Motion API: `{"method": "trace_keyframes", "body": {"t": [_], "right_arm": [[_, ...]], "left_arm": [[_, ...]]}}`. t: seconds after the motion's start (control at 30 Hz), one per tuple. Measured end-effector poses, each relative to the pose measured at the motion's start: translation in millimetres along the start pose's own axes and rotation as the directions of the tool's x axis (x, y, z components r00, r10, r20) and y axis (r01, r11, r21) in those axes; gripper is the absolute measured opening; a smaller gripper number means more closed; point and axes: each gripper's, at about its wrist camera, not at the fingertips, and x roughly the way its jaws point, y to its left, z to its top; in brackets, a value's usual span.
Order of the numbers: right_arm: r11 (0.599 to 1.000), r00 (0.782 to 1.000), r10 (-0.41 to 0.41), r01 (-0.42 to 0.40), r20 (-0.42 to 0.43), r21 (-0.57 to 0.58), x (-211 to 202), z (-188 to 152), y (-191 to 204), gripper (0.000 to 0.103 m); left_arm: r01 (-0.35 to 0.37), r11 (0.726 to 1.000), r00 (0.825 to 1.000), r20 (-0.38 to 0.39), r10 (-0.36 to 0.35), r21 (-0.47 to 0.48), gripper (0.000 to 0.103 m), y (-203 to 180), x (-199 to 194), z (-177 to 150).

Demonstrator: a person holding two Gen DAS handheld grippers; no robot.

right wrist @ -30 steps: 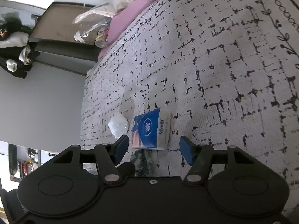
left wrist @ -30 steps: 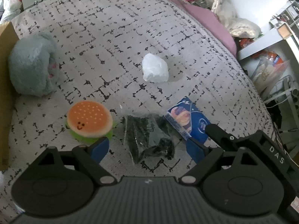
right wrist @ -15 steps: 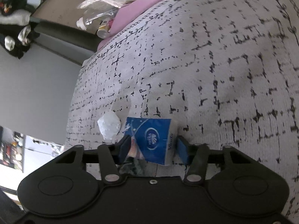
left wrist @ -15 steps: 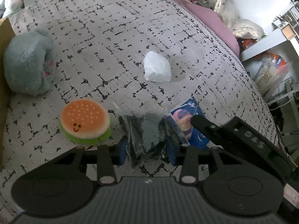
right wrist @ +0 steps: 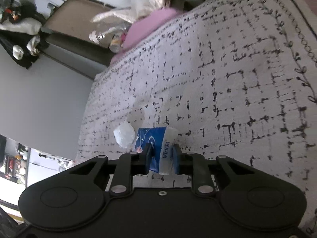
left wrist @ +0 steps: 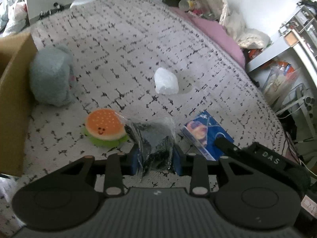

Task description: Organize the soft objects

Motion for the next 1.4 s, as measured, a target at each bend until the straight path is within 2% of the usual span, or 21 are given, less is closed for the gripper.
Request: {"method": "trace_keyframes", "body": {"t": [0.83, 1.4], "right_arm": [[0.984, 0.988, 0.114, -0.098, 0.108, -0.149, -102.1, -40.6, 58.6, 0.021], [0.966, 0.981, 0.145, -0.113, 0.128, -0.233, -128.7, -66.1, 96.5, 0.021]], "left_arm": [[0.025, 1.0, 0.991, 0.135, -0.025, 0.007, 0.034, 38.4, -106.9, -13.0], [0.042, 0.999, 0.978, 0.205, -0.038, -0.014, 0.034, 65.9, -150.3, -17.1]]}}
